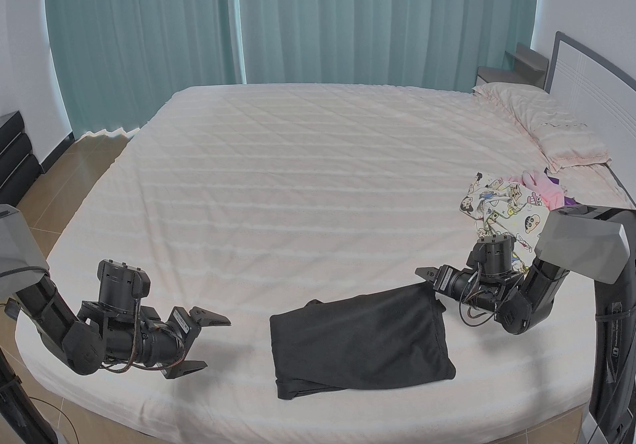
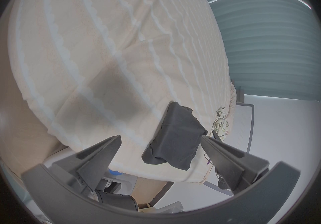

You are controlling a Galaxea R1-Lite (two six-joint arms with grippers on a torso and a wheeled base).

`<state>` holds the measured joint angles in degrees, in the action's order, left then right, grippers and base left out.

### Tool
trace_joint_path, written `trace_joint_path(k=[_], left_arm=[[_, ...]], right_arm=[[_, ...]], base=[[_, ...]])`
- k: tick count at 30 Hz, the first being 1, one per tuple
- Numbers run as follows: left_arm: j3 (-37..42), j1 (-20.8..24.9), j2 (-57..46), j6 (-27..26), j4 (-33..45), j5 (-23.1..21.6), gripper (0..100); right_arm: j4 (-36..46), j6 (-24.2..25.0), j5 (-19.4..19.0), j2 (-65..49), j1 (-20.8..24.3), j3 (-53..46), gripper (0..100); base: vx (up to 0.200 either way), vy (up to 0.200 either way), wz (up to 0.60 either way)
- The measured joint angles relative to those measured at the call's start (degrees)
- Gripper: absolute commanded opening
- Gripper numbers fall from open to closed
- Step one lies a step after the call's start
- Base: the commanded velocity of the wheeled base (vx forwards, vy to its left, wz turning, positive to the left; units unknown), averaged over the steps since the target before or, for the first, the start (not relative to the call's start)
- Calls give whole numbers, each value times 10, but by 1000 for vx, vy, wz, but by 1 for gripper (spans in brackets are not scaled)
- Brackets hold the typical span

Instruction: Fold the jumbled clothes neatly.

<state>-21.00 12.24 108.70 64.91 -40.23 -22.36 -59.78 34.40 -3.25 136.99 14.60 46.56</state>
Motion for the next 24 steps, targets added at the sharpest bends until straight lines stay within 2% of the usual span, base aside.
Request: trace_joint_path(k=[18,21,24], left_arm=[[0,1,0,-1,0,-1,100],[0,1,1,-1,0,0,100],[0,1,1,-1,0,2,100]], right_arm=[[0,-7,-3,-12,8,-24,100],[1,-14,-15,-13,14,-37,100],[1,-23,-42,-16,21,-57,100]], base=[[0,-200,0],[0,0,0],[0,0,0]])
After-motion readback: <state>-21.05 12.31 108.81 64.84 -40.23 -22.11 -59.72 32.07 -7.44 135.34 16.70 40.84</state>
